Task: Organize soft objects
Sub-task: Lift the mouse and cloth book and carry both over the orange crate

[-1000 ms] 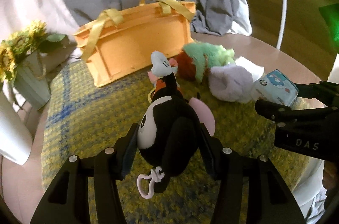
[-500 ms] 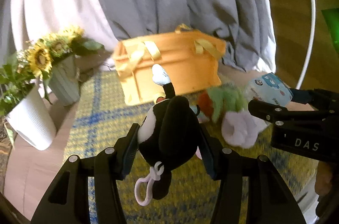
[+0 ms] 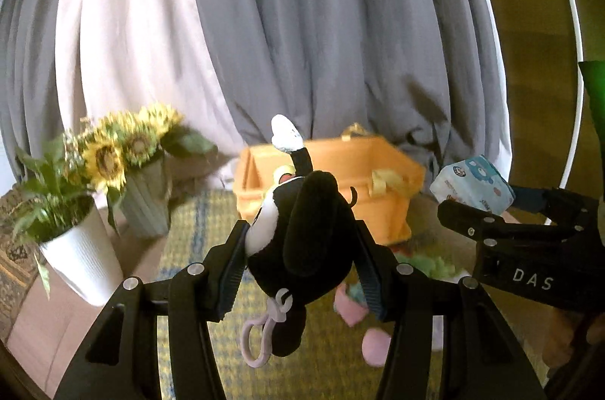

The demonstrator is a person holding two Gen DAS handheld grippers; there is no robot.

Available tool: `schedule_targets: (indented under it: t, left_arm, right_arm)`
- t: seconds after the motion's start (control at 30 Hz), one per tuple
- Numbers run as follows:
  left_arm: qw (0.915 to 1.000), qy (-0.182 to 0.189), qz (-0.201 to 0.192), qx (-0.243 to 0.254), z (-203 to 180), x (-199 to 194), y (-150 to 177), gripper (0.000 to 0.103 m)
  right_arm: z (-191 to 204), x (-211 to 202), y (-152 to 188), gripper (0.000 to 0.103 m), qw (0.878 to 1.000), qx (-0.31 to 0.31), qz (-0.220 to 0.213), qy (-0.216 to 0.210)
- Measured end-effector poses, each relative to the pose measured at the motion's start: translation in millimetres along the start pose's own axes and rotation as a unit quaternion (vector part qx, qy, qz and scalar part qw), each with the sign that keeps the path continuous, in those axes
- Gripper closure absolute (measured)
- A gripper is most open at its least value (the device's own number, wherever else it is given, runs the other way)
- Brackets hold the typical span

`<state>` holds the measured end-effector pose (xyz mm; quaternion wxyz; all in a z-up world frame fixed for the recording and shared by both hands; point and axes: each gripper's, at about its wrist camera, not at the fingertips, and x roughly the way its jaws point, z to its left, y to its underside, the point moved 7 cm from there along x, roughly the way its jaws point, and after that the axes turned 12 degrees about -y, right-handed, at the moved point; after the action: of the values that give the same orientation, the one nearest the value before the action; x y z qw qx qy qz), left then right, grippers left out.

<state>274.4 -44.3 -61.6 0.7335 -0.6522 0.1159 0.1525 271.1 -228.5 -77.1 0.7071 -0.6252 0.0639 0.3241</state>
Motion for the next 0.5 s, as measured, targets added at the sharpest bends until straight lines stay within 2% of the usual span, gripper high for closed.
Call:
schedule_targets:
  t: [0.17, 0.5]
  left_arm:
    - [0.9997, 0.001, -0.024, -0.005, 4.0, 6.5, -22.2, 0.050]
    - [0.9983, 0.001, -0.059, -0.004, 10.9, 36.8, -60.2, 0.050]
  right_arm:
    - [1.3, -1.4, -27.4, 0.028, 0.999, -0.012, -0.041, -0.002]
    - [-0.5, 13.7, -68.7, 0.028, 0.996, -0.015, -0.084, 0.006]
